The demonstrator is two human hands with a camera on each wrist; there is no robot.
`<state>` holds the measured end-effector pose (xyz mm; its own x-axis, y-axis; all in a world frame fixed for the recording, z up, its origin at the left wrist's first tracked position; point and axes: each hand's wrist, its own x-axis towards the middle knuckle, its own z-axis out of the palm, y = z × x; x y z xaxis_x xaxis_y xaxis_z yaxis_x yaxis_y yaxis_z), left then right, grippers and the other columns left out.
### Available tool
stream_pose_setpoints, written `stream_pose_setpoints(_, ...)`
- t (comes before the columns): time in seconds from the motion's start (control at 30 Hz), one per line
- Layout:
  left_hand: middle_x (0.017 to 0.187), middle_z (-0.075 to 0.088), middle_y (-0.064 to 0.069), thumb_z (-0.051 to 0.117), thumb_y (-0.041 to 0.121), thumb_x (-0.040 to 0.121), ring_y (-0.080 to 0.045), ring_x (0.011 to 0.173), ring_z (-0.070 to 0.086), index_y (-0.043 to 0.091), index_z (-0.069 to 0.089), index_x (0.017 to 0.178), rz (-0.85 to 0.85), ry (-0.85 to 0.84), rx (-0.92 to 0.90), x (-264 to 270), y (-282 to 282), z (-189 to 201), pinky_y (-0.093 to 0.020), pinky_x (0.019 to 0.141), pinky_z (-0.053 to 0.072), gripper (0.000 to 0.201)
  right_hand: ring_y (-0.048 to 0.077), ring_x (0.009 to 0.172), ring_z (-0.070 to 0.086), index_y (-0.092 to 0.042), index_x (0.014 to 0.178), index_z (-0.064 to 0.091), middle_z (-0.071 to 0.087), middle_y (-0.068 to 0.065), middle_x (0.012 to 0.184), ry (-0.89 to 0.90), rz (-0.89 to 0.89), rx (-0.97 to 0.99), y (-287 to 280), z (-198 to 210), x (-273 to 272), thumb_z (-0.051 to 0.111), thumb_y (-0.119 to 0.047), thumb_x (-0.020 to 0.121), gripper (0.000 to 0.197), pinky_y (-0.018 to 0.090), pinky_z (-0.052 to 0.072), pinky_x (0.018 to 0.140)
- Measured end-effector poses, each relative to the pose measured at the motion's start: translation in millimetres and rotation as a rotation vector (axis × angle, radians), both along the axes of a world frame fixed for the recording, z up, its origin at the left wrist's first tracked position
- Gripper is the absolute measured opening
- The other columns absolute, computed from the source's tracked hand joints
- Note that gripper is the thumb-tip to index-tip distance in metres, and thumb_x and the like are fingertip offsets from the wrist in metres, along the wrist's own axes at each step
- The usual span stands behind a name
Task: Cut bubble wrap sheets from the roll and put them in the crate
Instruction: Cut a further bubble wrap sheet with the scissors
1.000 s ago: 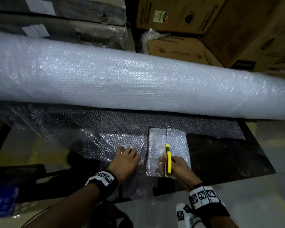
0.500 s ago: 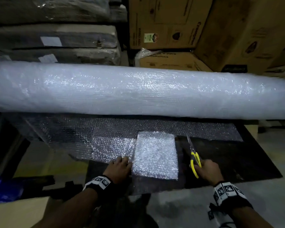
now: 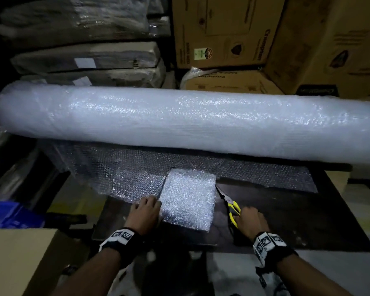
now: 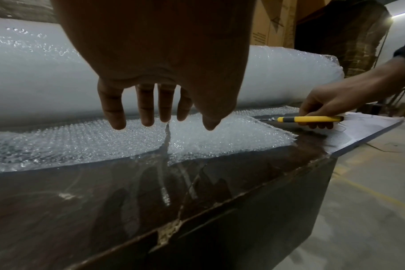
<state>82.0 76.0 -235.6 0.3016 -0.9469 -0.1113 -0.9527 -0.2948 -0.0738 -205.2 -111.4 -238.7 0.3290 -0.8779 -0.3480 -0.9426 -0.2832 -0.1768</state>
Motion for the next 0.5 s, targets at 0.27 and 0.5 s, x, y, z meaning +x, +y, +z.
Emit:
stream_pose_setpoints(0.27,0.141,0.042,-0.002,0.049,0.052,0.096,-0.027,0.129,0.041,0.023,0.047,0.136,0.063,0.042,0.072,-10.5,-7.9,11.4,-0.048,0.1,0.04,0.049,0.037,0.104,0.064,-0.015,0.116,0.065,0.048,0.013,0.117,-0.01,0.106,-0.03,0.5,-8.9,-17.9,0.053,-0.042,0.096,0.035,0.041,0.051,0.089)
stream_pose_setpoints(0.5,0.146,0.035,-0.001,0.051,0.04,0.098,-0.025,0.132,0.036,0.024,0.043,0.139,0.065,0.076,0.138,-0.8,-29.7,13.5,-0.049,0.102,0.037,0.046,0.035,0.109,0.063,-0.017,0.124,0.057,0.053,0.009,0.121,0.076,0.191,-0.074,8.4,0.5,-19.0,0.049,-0.034,0.101,0.03,0.043,0.05,0.088)
